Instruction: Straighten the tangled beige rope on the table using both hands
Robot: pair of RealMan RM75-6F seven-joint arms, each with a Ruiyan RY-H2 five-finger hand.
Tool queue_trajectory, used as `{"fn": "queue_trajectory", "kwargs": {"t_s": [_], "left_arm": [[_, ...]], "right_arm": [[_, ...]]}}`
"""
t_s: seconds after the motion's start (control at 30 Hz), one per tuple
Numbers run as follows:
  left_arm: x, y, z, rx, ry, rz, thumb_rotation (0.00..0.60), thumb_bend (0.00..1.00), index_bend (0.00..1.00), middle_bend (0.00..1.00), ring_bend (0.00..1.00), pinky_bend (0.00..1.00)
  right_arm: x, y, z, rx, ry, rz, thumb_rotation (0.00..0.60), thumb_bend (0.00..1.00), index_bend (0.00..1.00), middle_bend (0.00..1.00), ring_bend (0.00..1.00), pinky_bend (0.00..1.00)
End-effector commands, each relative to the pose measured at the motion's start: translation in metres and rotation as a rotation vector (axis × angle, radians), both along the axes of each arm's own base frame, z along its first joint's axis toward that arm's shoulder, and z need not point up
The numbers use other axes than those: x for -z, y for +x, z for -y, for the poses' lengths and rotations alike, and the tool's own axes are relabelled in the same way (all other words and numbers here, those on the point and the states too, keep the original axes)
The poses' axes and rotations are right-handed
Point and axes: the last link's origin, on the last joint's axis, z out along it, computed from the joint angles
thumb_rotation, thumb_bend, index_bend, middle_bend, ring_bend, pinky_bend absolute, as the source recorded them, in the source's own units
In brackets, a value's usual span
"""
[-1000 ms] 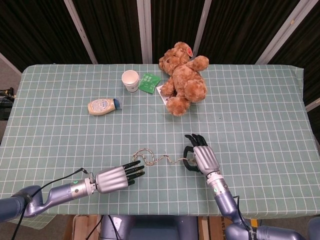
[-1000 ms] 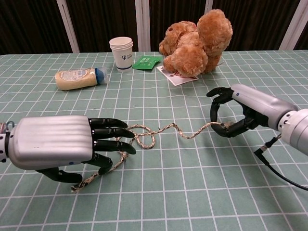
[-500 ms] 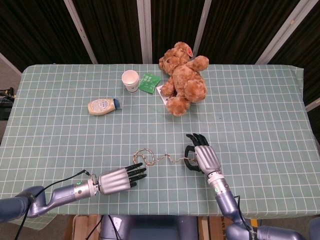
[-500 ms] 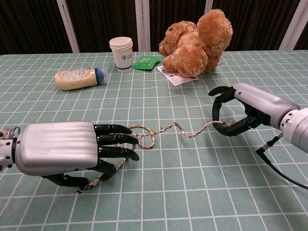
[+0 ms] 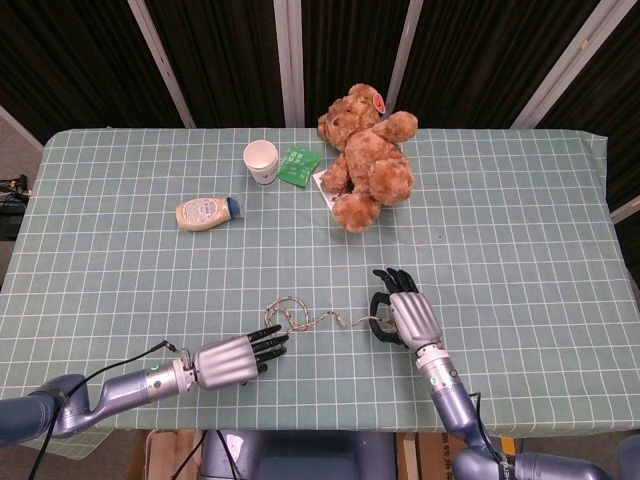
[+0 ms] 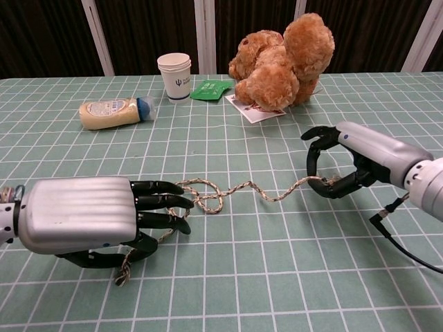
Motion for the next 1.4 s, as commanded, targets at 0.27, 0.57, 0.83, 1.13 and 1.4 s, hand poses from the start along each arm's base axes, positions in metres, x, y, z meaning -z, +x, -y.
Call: {"fn": "queue_trajectory", "kwargs": {"t_s": [0.27,0.57,0.83,1.13,1.4], "left_arm": [[-0.021,-0.003,-0.012,-0.038,0.063,0.051,0.600,0.51,0.60,0.16,0.00,0.00],[-0.071,-0.013,-0.027,-0.150,0.175,0.187,0.600,0.51,0.61,0.17,0.00,0.00],[-0.118,-0.041,-0.034,-0.308,0.299,0.306,0.600,0.55,0.61,0.19,0.00,0.00],[-0.152,-0.068,-0.019,-0.484,0.390,0.458,0.600,0.55,0.61,0.20,0.00,0.00],[-0.156,-0.092,0.006,-0.597,0.404,0.491,0.600,0.55,0.61,0.20,0.00,0.00]], "right_arm": [[-0.010,-0.004,0.005,0.006,-0.027,-0.009,0.600,0.45,0.60,0.14,0.00,0.00],[-0.040,-0.030,0.019,0.067,-0.107,-0.034,0.600,0.45,0.61,0.15,0.00,0.00],[-0.072,-0.060,0.023,0.127,-0.173,-0.054,0.600,0.45,0.61,0.15,0.00,0.00],[-0.098,-0.084,0.018,0.176,-0.227,-0.062,0.600,0.45,0.61,0.15,0.00,0.00],[-0.113,-0.105,0.009,0.207,-0.251,-0.092,0.600,0.45,0.61,0.15,0.00,0.00]]}}
